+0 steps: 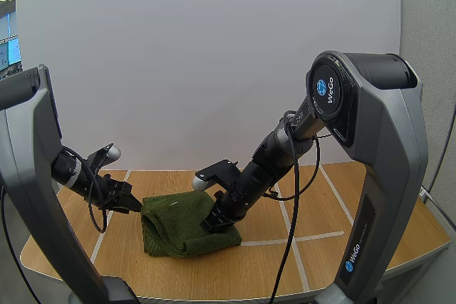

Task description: Fold the towel

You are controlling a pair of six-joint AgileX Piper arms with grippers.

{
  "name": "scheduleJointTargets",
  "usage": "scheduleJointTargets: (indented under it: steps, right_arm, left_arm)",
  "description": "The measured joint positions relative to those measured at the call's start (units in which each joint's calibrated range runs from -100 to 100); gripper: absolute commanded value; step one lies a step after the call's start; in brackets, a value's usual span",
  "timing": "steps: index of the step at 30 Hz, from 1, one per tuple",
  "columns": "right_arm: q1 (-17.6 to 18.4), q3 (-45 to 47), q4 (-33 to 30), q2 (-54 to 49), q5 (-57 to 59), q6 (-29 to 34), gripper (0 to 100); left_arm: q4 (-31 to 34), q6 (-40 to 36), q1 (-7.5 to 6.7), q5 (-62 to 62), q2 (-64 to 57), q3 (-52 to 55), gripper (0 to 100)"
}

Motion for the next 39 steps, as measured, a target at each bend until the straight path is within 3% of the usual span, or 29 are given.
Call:
scheduleJointTargets:
  steps: [7, 19, 23, 28, 39]
  right_arm:
    - [0.0, 0.0, 0.8, 0.0, -0.1, -0.7, 0]
    - [0.0, 0.0, 0.9, 0.0, -0.2, -1.0, 0]
    - [0.0, 0.0, 0.9, 0.0, -0.2, -1.1, 0]
    - [0.0, 0.0, 0.9, 0.0, 0.1, -1.1, 0]
    - [0.0, 0.0, 1.1, 0.0, 0.7, -1.1, 0]
  left_arm:
    - [-0.6, 0.6, 0.01, 0.0, -0.8, 4.2, 94]
    - [-6.7, 1.6, -0.07, 0.0, -0.8, 4.8, 94]
    - [-7.9, 1.8, -2.09, 0.0, 1.5, 4.8, 94]
    - [-8.9, 2.3, -3.59, 0.0, 3.7, 4.8, 94]
    - [-8.3, 3.5, -3.78, 0.0, 3.8, 4.8, 94]
